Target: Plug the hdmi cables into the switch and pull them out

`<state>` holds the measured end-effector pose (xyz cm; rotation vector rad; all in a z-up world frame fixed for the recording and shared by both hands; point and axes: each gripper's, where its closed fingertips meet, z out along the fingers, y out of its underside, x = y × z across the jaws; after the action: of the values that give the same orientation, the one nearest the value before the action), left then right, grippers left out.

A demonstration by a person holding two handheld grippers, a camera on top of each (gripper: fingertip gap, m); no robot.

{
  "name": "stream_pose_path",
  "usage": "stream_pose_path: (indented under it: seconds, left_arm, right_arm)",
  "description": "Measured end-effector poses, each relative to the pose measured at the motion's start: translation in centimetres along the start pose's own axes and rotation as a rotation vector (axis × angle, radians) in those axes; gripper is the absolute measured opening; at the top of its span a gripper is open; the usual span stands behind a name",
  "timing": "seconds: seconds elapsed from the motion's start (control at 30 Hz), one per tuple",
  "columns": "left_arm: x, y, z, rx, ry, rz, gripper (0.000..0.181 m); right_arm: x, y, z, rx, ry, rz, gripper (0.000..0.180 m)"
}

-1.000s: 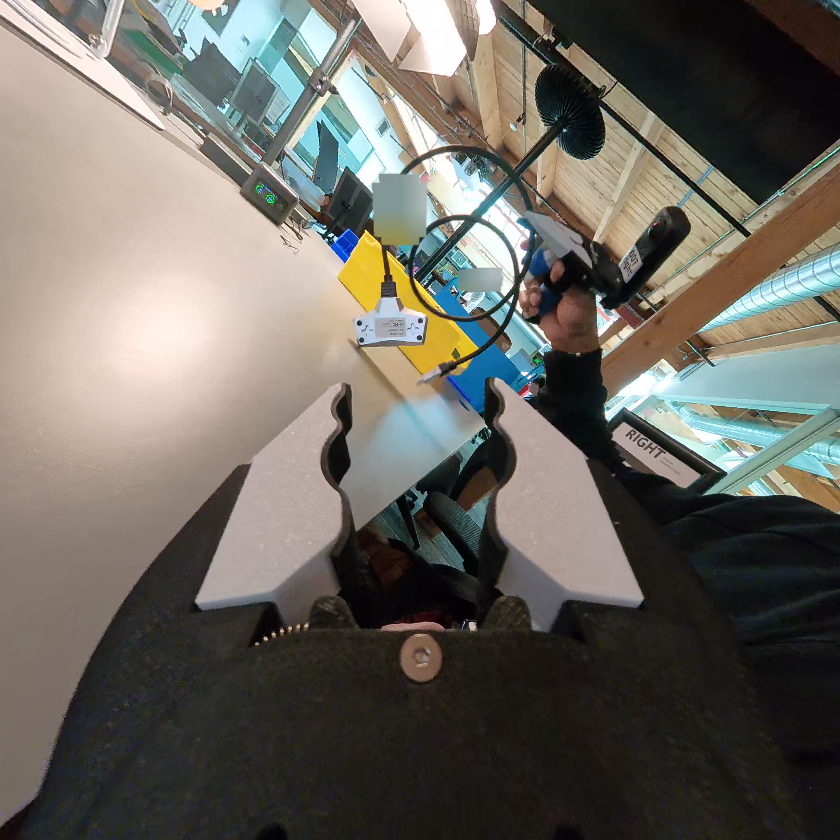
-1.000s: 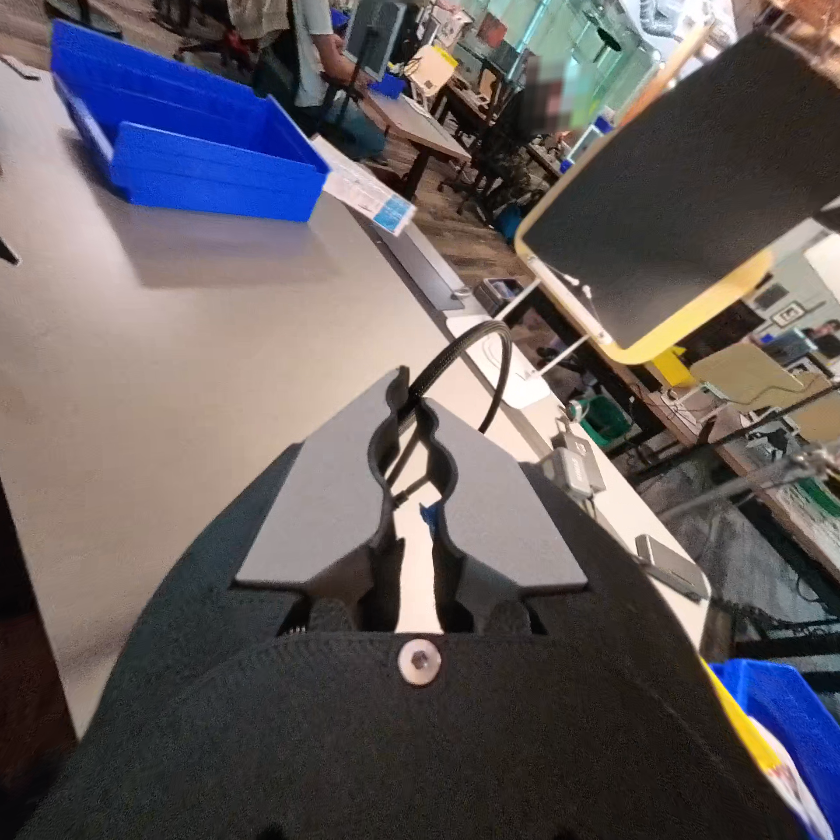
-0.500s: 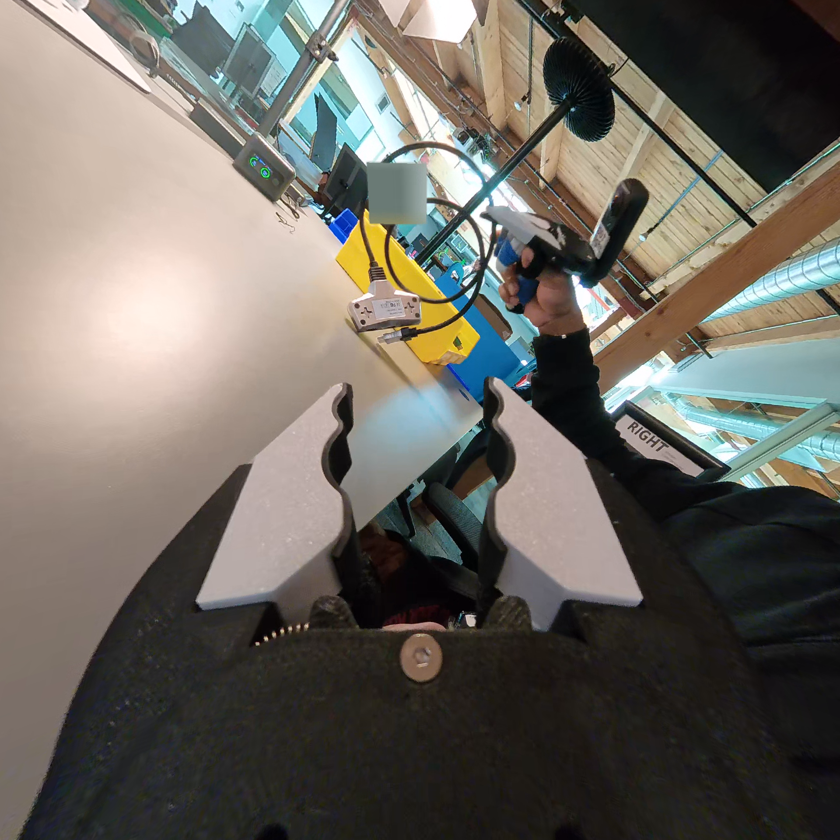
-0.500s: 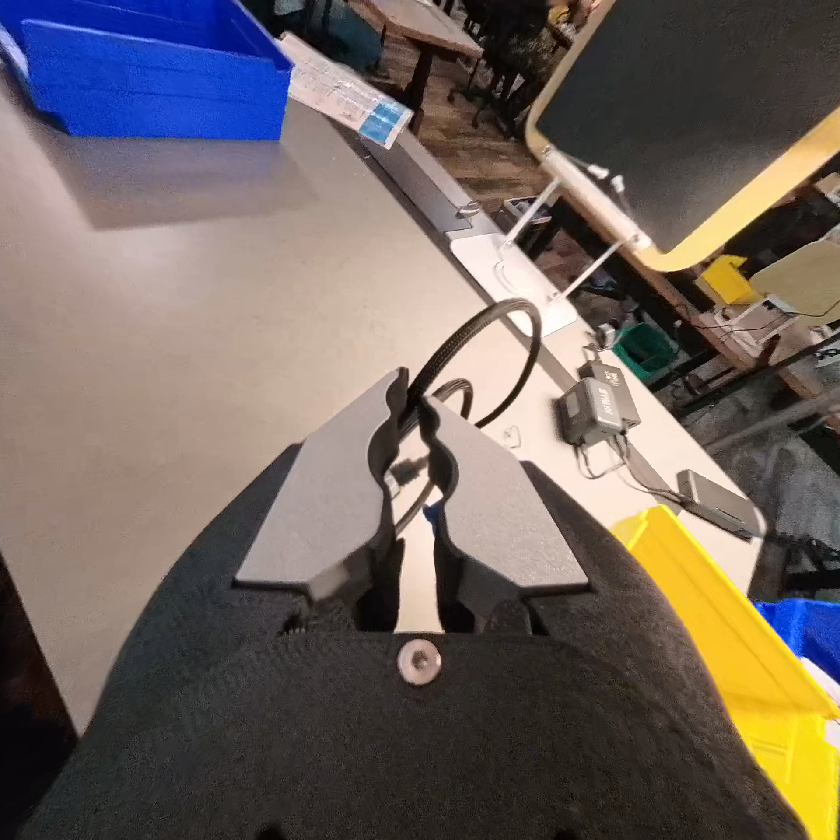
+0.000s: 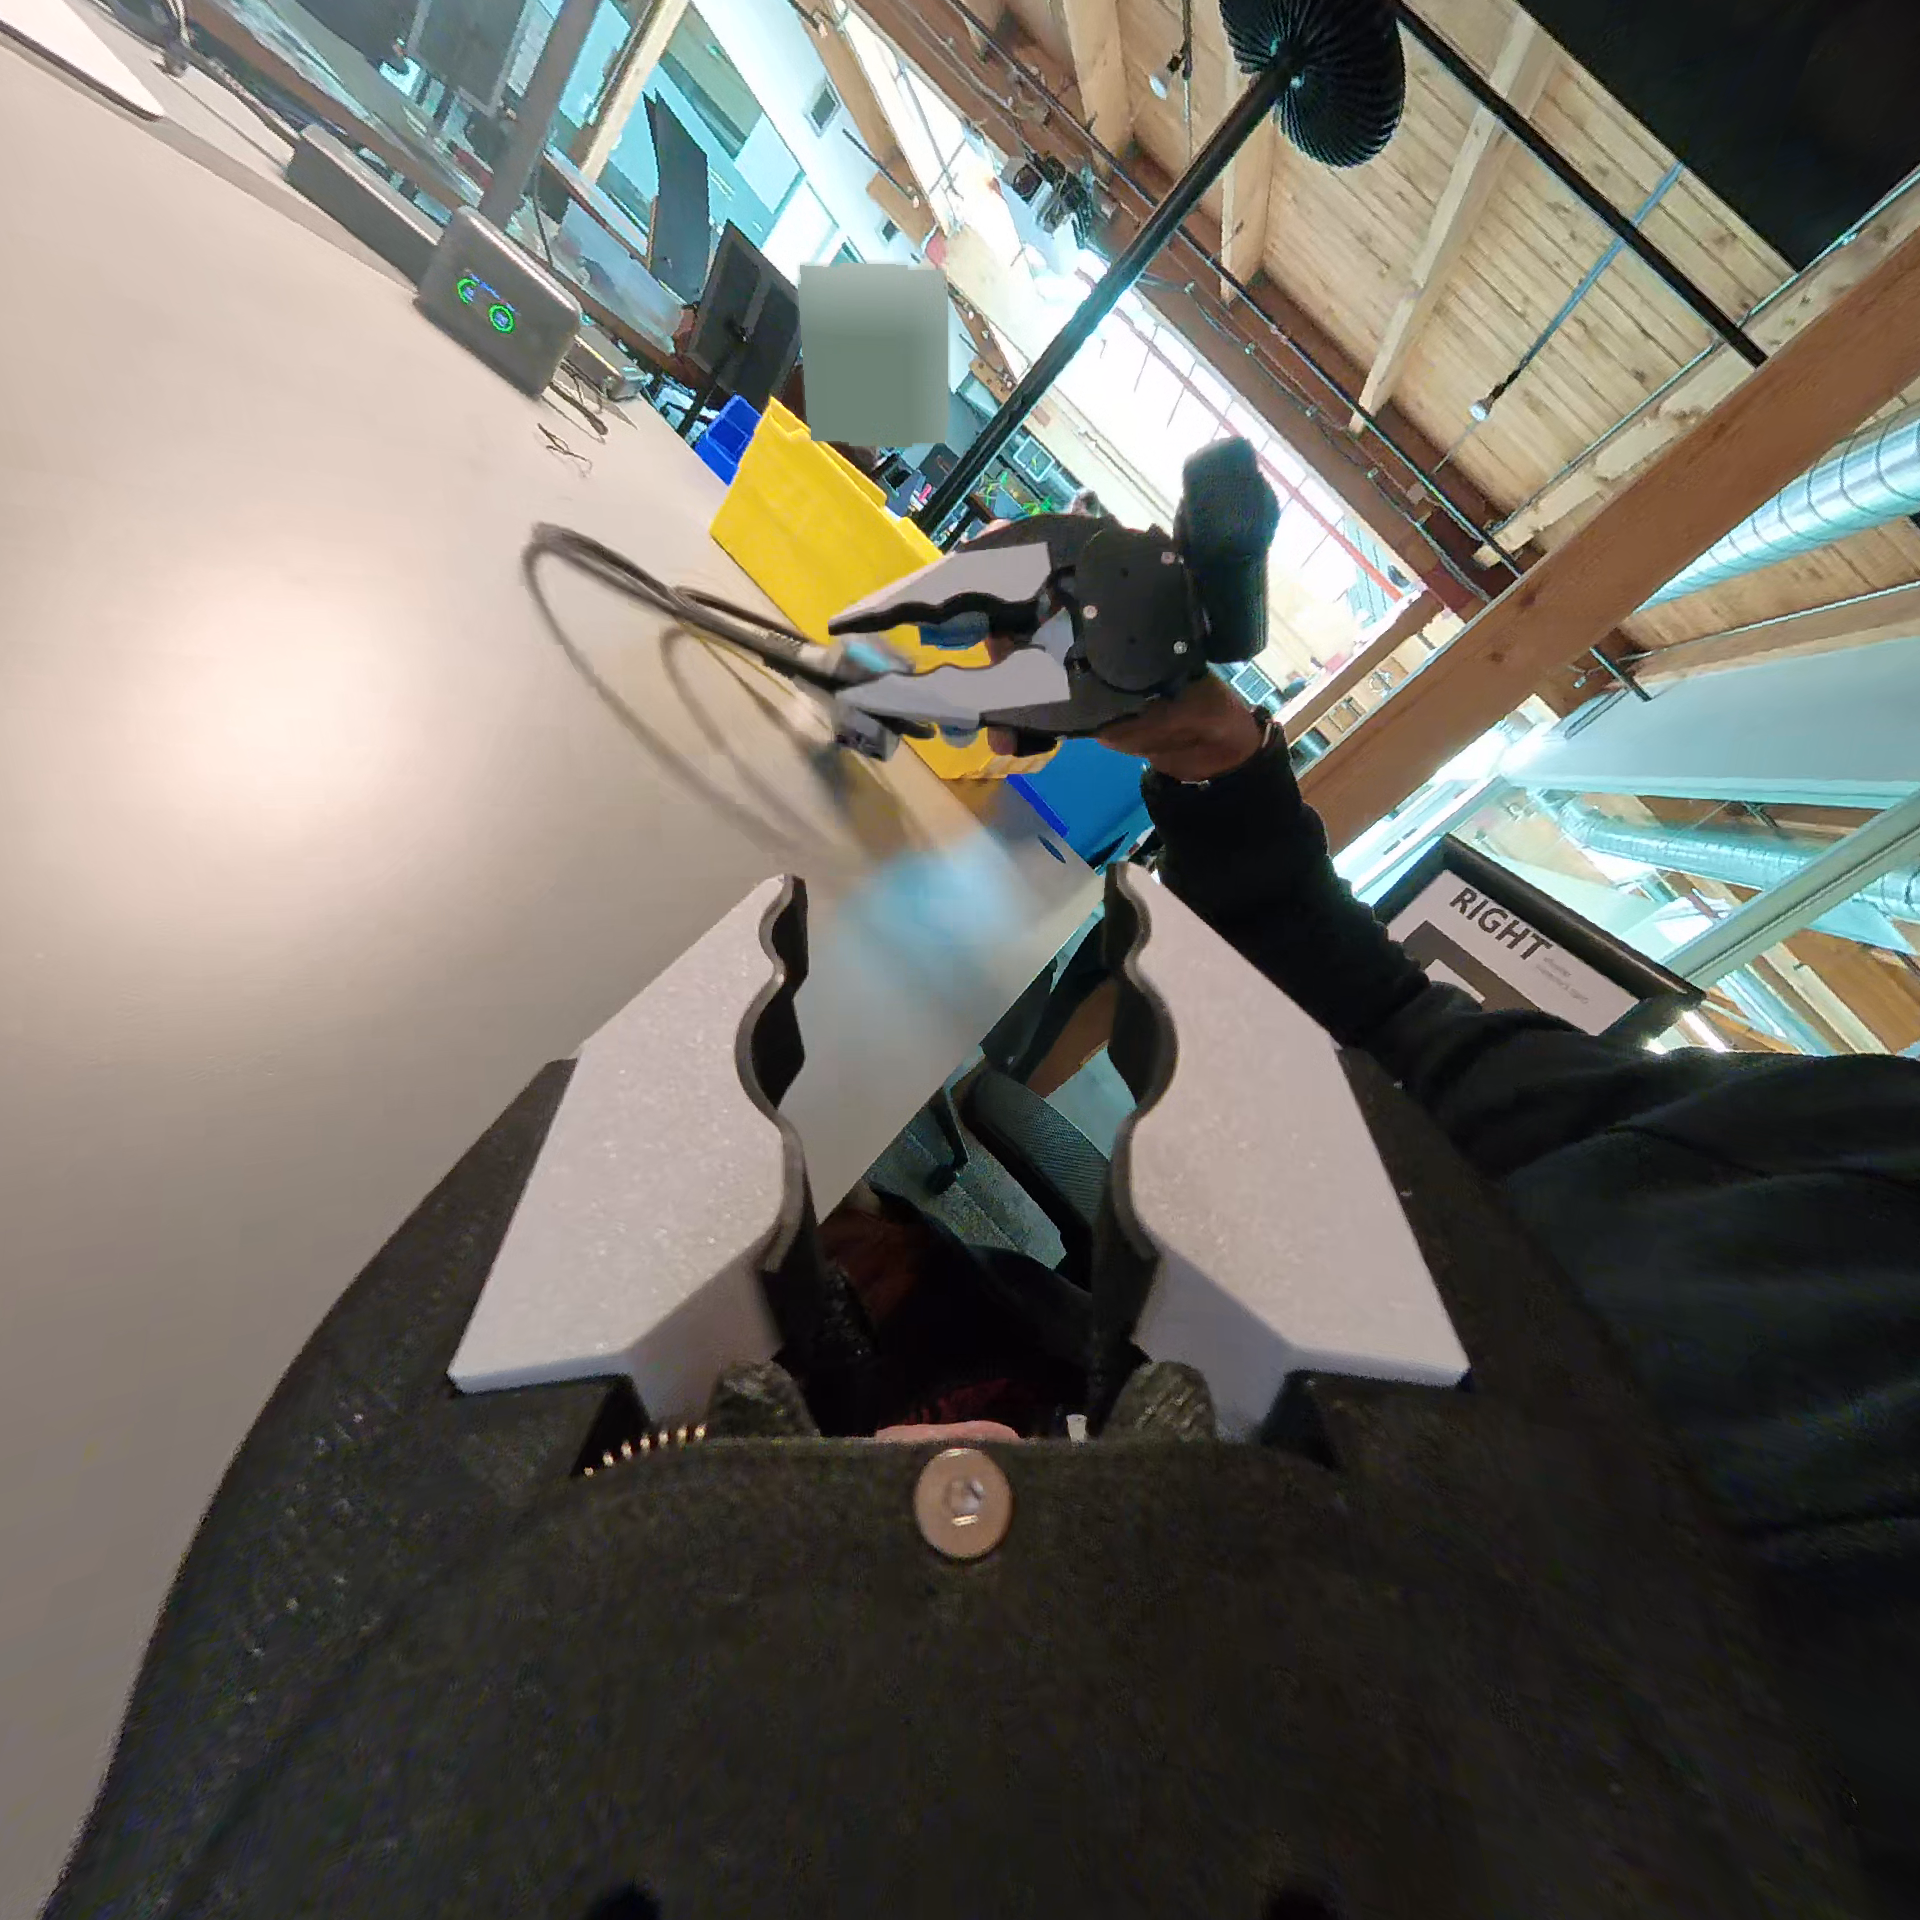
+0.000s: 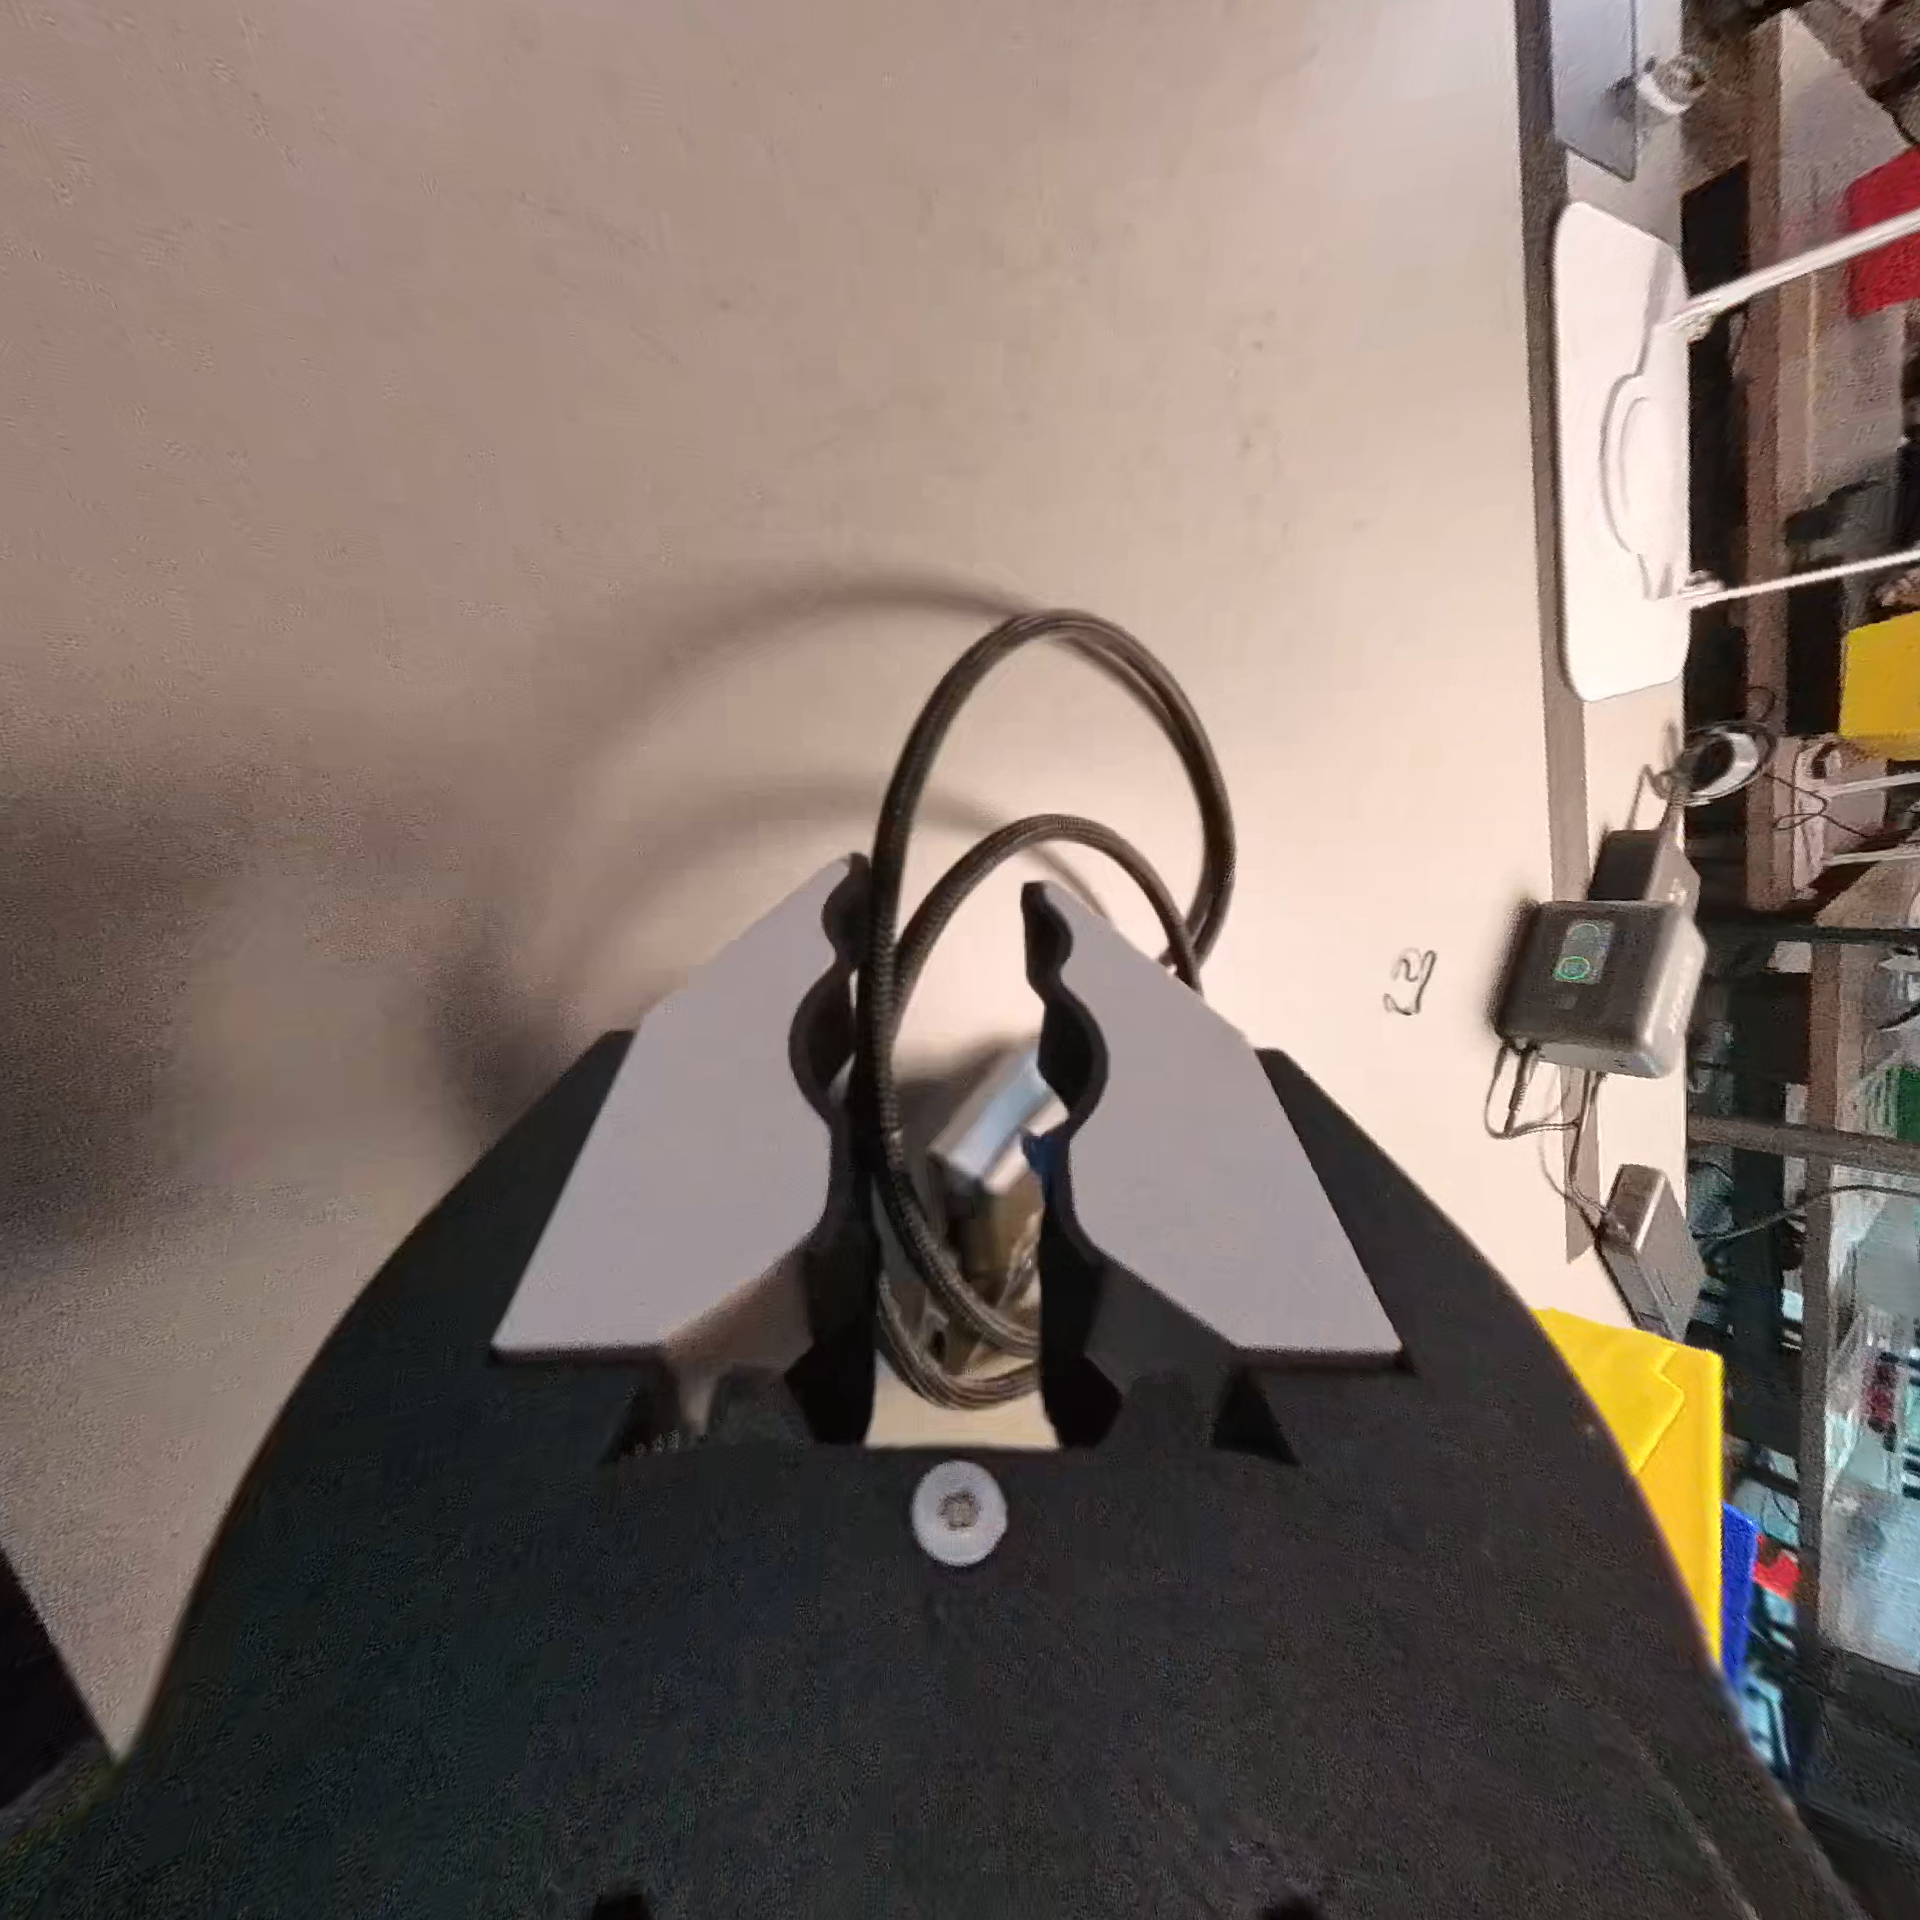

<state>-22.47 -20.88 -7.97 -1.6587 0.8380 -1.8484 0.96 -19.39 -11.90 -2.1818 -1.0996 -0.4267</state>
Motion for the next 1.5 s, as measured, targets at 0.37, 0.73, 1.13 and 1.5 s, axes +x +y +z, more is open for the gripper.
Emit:
stream_pose_path:
  seconds: [0.37, 0.73, 1.13, 1.5]
  left_arm:
    - [-0.6, 1.0, 0.2, -0.008, 0.005, -0.027, 0.058]
    - [-0.3, 1.5, 0.9, -0.025, 0.011, -0.026, 0.058]
    - [-1.1, 1.5, 0.9, -0.021, 0.011, -0.048, 0.057]
    - [-0.4, 1.7, 2.4, -0.053, 0.04, -0.034, 0.056]
  right_arm:
    - [5.7, 2.3, -3.6, 0.071, 0.042, 0.27, 0.058]
    - [5.2, 9.0, 6.1, -0.268, -0.128, 0.513, 0.076]
    - [10.8, 7.4, 2.1, -0.194, 0.24, 0.305, 0.008]
    - [24.1, 7.6, -12.3, 0.173, 0.682, 0.554, 0.008]
